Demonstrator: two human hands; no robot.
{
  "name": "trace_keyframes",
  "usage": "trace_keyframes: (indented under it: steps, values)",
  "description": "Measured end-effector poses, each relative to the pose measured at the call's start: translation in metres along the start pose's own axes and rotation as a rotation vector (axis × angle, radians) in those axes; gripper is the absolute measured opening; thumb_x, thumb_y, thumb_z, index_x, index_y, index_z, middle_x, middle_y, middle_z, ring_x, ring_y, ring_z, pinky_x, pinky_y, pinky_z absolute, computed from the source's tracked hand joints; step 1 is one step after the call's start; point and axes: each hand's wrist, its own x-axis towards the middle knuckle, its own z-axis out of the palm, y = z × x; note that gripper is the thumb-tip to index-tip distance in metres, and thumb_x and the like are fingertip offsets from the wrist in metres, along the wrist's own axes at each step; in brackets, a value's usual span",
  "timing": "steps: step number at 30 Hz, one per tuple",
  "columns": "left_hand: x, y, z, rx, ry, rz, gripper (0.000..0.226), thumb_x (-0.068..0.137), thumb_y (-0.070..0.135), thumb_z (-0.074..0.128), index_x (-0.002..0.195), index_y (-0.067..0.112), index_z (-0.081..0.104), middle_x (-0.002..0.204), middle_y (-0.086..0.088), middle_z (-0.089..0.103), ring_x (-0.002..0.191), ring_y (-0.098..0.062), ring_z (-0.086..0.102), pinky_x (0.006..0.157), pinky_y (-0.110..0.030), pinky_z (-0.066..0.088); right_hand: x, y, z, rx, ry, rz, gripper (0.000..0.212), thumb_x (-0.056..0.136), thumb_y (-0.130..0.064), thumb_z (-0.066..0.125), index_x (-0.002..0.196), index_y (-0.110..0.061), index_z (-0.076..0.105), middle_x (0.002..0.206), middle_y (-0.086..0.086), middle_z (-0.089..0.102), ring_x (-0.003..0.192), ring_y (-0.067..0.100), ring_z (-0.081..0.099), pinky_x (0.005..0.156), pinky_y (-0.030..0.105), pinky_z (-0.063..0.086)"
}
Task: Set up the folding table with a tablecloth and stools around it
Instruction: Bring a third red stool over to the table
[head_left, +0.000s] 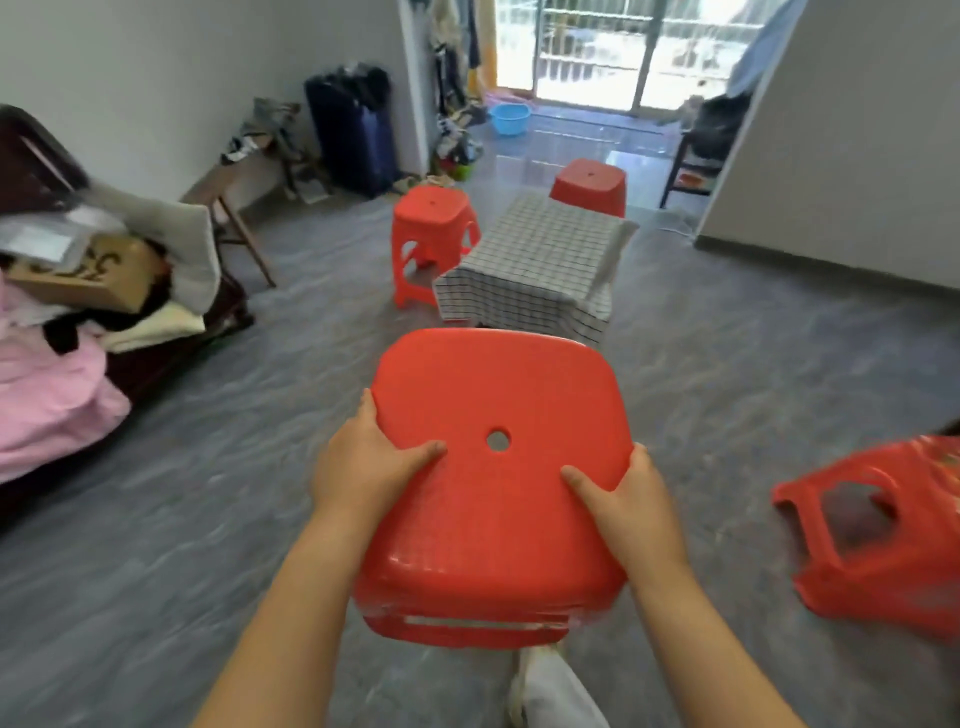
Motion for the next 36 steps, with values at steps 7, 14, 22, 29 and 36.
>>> trace_keyframes:
  steps: [7, 14, 22, 29, 36]
  values:
    - [0.149, 0.017, 0.028, 0.040, -0.050, -0.104, 0.114, 0.063, 0.067, 0.072, 0.151, 0.017, 0.018, 0.140, -0.011, 0.049, 0.125, -0.031, 0.049, 0.095, -0.038, 0.041, 0.151, -0.036, 0.060, -0.001, -0.097, 0.017, 0.071, 0.073, -0.047, 0.075, 0.126, -0.010, 0.047, 0.122, 0.009, 0.059, 0.110, 0.028, 0.058, 0.087, 0.036, 0.047]
    - [0.298, 0.051, 0.065, -0.027, -0.111, -0.103, 0.114, 0.064, 0.059, 0.076, 0.151, 0.015, 0.017, 0.144, -0.010, 0.046, 0.128, -0.030, 0.046, 0.098, -0.037, 0.039, 0.293, -0.070, 0.094, -0.058, -0.126, 0.077, 0.084, 0.070, -0.046, 0.077, 0.131, -0.002, 0.041, 0.125, 0.015, 0.057, 0.114, 0.032, 0.056, 0.093, 0.043, 0.047]
    - [0.457, 0.063, 0.121, -0.057, -0.254, -0.035, 0.106, 0.065, 0.051, 0.079, 0.147, 0.017, 0.021, 0.140, -0.008, 0.050, 0.123, -0.030, 0.051, 0.094, -0.035, 0.041, 0.427, -0.084, 0.140, -0.067, -0.158, 0.265, 0.062, 0.075, -0.044, 0.076, 0.115, -0.005, 0.048, 0.117, 0.012, 0.059, 0.107, 0.030, 0.058, 0.086, 0.040, 0.049]
    - [0.591, 0.040, 0.218, -0.035, -0.491, -0.007, 0.112, 0.064, 0.049, 0.080, 0.147, 0.015, 0.013, 0.144, -0.007, 0.043, 0.128, -0.027, 0.046, 0.099, -0.037, 0.040, 0.532, -0.050, 0.221, -0.108, -0.182, 0.493, 0.060, 0.075, -0.047, 0.074, 0.112, -0.006, 0.050, 0.114, 0.012, 0.062, 0.105, 0.031, 0.060, 0.086, 0.042, 0.049]
    - [0.674, 0.009, 0.312, 0.004, -0.620, -0.027, 0.121, 0.067, 0.049, 0.079, 0.152, 0.014, -0.001, 0.156, -0.007, 0.023, 0.140, -0.024, 0.029, 0.111, -0.038, 0.030, 0.605, -0.002, 0.288, -0.112, -0.193, 0.609, 0.058, 0.076, -0.042, 0.075, 0.115, -0.005, 0.051, 0.117, 0.013, 0.063, 0.108, 0.031, 0.060, 0.087, 0.041, 0.049]
